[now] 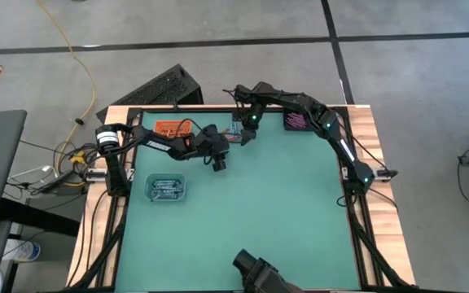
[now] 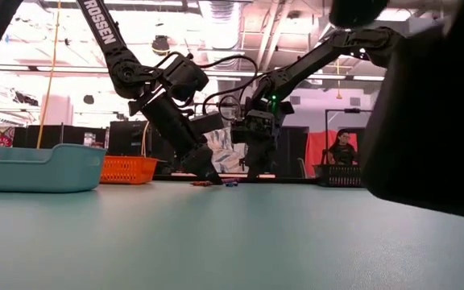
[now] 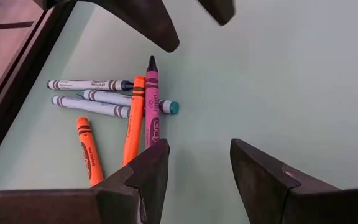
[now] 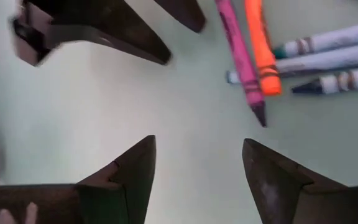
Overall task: Sort crayons
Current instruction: Put the purple crayon into the black basket
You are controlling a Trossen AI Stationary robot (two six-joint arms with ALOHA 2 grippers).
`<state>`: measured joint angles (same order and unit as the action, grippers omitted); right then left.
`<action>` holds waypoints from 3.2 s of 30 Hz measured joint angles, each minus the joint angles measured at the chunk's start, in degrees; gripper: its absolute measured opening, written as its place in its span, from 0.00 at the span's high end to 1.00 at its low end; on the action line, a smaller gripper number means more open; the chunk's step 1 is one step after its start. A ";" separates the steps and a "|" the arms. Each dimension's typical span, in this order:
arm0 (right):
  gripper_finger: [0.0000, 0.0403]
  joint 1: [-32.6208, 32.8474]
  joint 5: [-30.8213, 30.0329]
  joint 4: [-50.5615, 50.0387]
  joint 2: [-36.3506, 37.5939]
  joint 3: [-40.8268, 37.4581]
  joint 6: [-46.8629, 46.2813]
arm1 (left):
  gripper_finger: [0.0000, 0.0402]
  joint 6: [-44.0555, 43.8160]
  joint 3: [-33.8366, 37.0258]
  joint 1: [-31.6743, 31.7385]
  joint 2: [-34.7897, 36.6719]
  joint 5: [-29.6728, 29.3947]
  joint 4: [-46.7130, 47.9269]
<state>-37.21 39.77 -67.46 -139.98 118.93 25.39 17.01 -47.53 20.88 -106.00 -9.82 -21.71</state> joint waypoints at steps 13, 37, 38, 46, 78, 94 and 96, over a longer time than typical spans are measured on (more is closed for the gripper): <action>0.40 -0.44 -2.57 3.78 0.01 0.00 -1.73 | 0.60 3.35 0.00 -0.02 4.88 -2.87 -0.60; 0.40 0.92 -1.75 -14.13 2.62 2.32 5.19 | 0.60 8.92 0.00 0.00 5.31 6.32 9.74; 0.40 1.14 -1.77 -15.17 2.62 2.32 5.76 | 0.60 8.88 0.00 -0.04 5.31 6.93 9.92; 0.41 3.45 -2.78 -16.50 2.62 2.32 6.62 | 0.60 6.39 -3.80 1.71 4.60 12.89 15.20; 0.41 6.02 -7.28 -22.17 3.09 2.29 3.22 | 0.99 6.60 -14.49 -0.79 -3.48 10.94 31.61; 0.41 0.87 -14.49 -10.44 26.56 2.29 0.97 | 1.00 8.99 -14.38 -2.99 20.71 1.52 30.41; 0.41 0.78 -12.92 -7.84 29.52 2.29 1.49 | 1.00 9.48 -14.38 -2.99 24.42 1.57 28.97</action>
<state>-36.43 26.85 -75.30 -110.46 121.23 26.87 26.49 -61.91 17.89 -81.58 -8.24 7.26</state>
